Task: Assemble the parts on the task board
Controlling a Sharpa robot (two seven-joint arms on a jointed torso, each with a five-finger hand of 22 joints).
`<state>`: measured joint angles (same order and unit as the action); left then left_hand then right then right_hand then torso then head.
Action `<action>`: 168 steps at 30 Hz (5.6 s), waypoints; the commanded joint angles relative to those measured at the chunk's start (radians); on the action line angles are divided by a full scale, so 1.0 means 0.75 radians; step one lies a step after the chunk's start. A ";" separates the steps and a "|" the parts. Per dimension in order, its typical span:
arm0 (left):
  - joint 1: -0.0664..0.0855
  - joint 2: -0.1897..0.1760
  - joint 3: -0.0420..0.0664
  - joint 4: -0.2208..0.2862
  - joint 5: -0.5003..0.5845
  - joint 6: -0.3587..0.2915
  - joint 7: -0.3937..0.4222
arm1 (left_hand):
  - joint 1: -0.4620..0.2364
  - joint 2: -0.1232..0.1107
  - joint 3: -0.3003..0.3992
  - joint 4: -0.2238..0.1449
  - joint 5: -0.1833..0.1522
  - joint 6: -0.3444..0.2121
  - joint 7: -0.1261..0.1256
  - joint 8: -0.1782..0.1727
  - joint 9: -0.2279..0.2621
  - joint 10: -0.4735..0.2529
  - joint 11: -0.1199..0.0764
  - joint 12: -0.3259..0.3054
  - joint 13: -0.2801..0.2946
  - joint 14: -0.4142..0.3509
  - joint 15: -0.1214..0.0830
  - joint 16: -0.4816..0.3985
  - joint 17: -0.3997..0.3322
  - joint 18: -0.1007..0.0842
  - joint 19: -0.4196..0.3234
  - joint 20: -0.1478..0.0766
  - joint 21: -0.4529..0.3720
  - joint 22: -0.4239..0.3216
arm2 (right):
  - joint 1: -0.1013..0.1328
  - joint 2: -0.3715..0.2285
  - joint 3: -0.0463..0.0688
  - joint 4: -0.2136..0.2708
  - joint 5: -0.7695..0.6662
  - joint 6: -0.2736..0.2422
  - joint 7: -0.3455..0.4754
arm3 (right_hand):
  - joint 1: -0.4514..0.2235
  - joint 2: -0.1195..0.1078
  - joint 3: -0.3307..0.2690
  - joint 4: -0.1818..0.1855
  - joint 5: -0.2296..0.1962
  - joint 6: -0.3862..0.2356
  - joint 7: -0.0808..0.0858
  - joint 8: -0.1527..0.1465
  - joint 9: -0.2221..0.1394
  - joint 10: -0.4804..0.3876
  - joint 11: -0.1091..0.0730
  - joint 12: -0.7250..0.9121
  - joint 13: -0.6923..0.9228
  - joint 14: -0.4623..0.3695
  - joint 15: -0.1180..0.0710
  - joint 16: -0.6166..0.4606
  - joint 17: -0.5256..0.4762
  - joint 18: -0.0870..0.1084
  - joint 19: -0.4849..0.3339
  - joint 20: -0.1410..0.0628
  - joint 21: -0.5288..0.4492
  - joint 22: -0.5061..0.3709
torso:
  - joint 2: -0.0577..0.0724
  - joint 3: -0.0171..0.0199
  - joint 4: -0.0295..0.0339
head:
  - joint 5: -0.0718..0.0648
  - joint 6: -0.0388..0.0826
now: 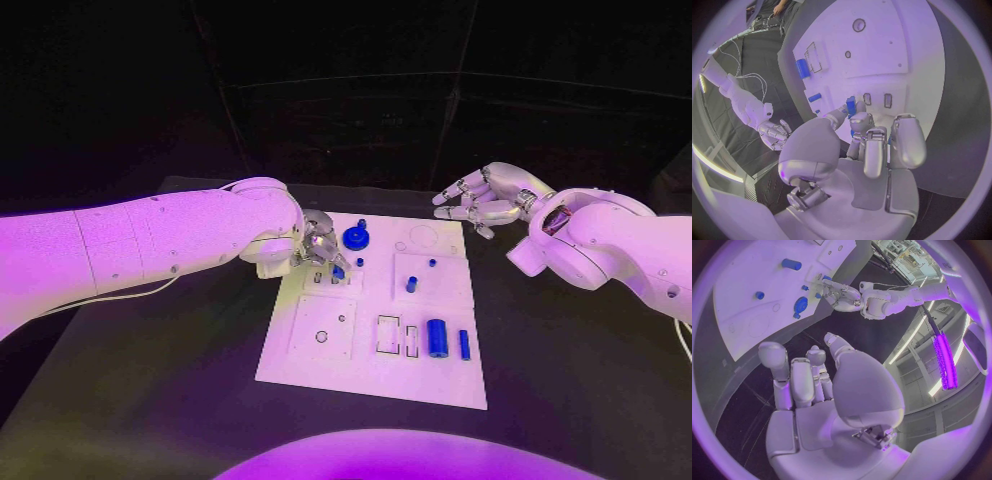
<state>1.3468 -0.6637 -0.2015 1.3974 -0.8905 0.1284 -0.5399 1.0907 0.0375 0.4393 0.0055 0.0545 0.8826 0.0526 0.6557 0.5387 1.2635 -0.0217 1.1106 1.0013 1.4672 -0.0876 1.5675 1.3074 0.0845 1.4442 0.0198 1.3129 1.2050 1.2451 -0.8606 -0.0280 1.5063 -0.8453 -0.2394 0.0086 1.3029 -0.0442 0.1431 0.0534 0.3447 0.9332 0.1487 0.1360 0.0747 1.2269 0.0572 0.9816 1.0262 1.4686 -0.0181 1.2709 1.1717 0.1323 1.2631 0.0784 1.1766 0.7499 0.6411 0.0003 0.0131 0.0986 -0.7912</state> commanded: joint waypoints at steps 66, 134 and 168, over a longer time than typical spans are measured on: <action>-0.074 -0.017 -0.023 0.019 -0.259 -0.018 0.006 | -0.016 -0.017 0.205 -0.172 -0.005 -0.003 -0.009 0.013 0.009 0.017 -0.006 0.006 0.002 0.138 -0.001 0.004 0.351 -0.012 0.009 0.001 0.009 0.008 | 0.002 0.024 0.001 -0.006 -0.153 0.059 0.033 | -0.026 -0.002 0.003 0.009 -0.002 -0.009 -0.001 0.011 -0.002 -0.010 -0.001 -0.009 -0.006 0.019 -0.007 -0.011 -0.004 0.012 -0.009 0.003 -0.012 -0.009 | 0.002 -0.0004 0.0024 | 0.012 -0.005; 0.031 -0.102 0.061 -0.008 0.092 0.099 0.041 | -0.131 -0.108 -0.620 0.305 -0.011 -0.150 0.052 -0.123 -0.007 -0.083 0.046 -0.100 -0.120 0.138 0.038 0.004 0.351 -0.012 -0.003 0.017 -0.030 -0.005 | 0.002 0.027 0.001 -0.041 -0.152 0.056 0.030 | -0.033 -0.007 0.005 0.015 -0.008 -0.035 0.003 0.009 -0.006 -0.053 0.003 -0.068 -0.060 0.008 -0.004 -0.054 -0.046 0.022 -0.037 0.005 -0.059 -0.079 | 0.000 0.0004 0.0047 | 0.014 0.009; 0.020 0.192 0.051 -0.547 -0.142 0.325 0.023 | 0.005 -0.008 -0.710 0.332 -0.010 -0.038 0.034 -0.109 -0.041 -0.066 0.034 -0.063 -0.095 0.138 0.032 0.004 0.351 -0.009 0.003 0.030 -0.022 0.016 | 0.002 0.051 0.000 -0.048 -0.152 0.066 0.024 | -0.029 -0.004 0.009 0.014 -0.006 -0.038 0.004 0.010 -0.006 -0.054 0.003 -0.068 -0.060 0.008 -0.003 -0.056 -0.046 0.022 -0.038 0.006 -0.063 -0.081 | 0.006 0.0005 -0.0016 | 0.026 0.002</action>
<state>1.3615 -0.5230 -0.1633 0.9909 -0.9758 0.3426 -0.5236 1.0863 0.0327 -0.0880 0.2564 0.0500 0.8455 0.0784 0.5694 0.5084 1.2096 0.0035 1.0583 0.9297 1.4654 -0.0570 1.5675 1.3074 0.0845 1.4410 0.0379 1.2903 1.2157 1.2448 -0.8231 -0.0283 1.4674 -0.9621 -0.1945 0.0229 1.2842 -0.0443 0.1468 0.0624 0.3444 0.9130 0.1499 0.1392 0.0717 1.1950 0.0608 0.9321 0.9815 1.4686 -0.0181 1.2335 1.1368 0.1322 1.2416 0.0855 1.1344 0.6901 0.6467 0.0002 0.0106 0.1183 -0.7884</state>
